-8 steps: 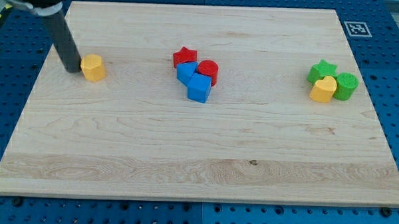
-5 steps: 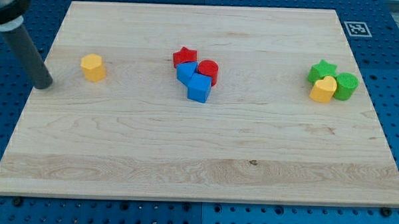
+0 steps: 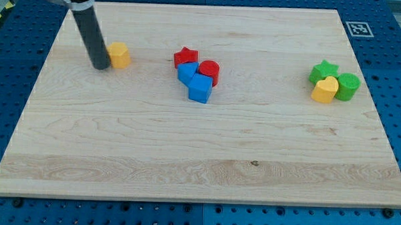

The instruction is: Move the yellow hexagon to the bottom left of the green star

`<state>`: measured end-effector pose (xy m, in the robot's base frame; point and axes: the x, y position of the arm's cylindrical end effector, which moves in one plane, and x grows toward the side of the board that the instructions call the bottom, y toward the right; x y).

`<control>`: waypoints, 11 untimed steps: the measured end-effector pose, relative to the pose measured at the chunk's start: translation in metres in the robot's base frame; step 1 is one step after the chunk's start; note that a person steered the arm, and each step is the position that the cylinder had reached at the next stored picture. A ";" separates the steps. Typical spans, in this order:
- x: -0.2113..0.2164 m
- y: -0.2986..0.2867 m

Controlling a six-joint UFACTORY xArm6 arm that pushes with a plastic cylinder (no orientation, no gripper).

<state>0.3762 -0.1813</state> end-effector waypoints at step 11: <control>-0.044 0.252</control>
<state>0.3322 0.0703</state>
